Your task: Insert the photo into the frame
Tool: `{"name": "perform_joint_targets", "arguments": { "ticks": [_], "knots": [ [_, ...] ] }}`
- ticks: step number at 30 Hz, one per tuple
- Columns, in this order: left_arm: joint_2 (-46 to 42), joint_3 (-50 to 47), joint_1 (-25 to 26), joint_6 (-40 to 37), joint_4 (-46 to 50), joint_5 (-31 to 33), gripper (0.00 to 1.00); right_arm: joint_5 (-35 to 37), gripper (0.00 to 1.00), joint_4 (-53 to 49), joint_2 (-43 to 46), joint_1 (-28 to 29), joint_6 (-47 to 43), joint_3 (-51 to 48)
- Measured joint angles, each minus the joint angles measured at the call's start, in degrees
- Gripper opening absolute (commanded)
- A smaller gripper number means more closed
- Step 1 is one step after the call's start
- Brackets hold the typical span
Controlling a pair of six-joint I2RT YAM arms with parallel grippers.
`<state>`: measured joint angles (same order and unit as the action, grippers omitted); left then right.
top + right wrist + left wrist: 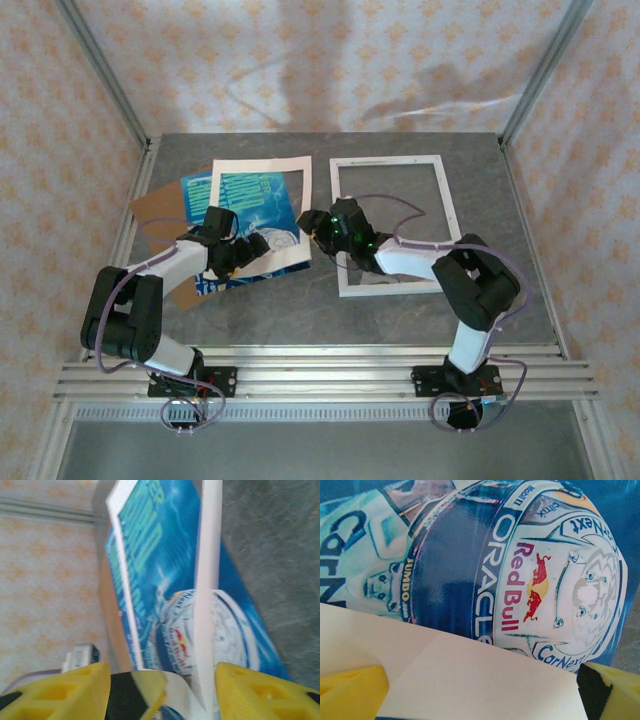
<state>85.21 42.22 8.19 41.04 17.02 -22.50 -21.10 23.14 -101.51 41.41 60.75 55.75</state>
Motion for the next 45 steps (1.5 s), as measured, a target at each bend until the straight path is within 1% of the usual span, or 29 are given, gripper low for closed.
{"name": "perform_joint_targets", "arguments": {
  "ticks": [5,7,11,16,17,19,20,25,31,39,45],
  "knots": [
    [0.0,0.0,0.0,0.0,0.0,0.0,1.00,-1.3,0.59,3.3,0.0,0.1,2.4,-0.7],
    [0.0,0.0,0.0,0.0,0.0,0.0,1.00,-1.7,0.55,4.0,0.0,0.0,3.1,-0.9],
    [0.0,0.0,0.0,0.0,0.0,0.0,1.00,-2.1,0.42,3.9,0.0,0.1,3.3,-0.9],
    [0.0,0.1,0.0,0.0,0.0,0.0,1.00,-1.4,0.23,-2.7,0.0,0.1,-0.4,0.5],
    [0.0,0.1,0.0,0.0,0.0,0.0,1.00,-1.2,0.18,-3.9,0.0,0.1,-1.2,1.0],
    [0.0,0.2,0.0,0.0,0.0,0.0,1.00,-1.2,0.05,-5.2,-0.2,0.1,-2.3,1.9],
    [0.0,0.3,0.0,0.0,0.0,-0.1,1.00,-1.2,0.00,-5.7,-0.3,0.1,-3.0,2.2],
    [0.0,1.2,0.0,0.0,0.7,-0.7,1.00,-1.0,0.00,-8.3,-0.7,0.0,-5.8,3.3],
    [-0.2,5.7,0.0,-0.2,3.7,-0.9,1.00,-1.9,0.00,-16.8,0.3,-1.5,-12.2,7.3],
    [-3.8,14.4,0.0,-0.6,5.7,-1.2,1.00,-3.1,0.00,-42.3,11.0,-8.5,-29.2,14.8],
    [-4.5,14.7,0.0,-0.6,5.7,-1.1,1.00,-3.3,0.00,-62.0,16.9,-17.6,-42.4,19.4]
  ]
}}
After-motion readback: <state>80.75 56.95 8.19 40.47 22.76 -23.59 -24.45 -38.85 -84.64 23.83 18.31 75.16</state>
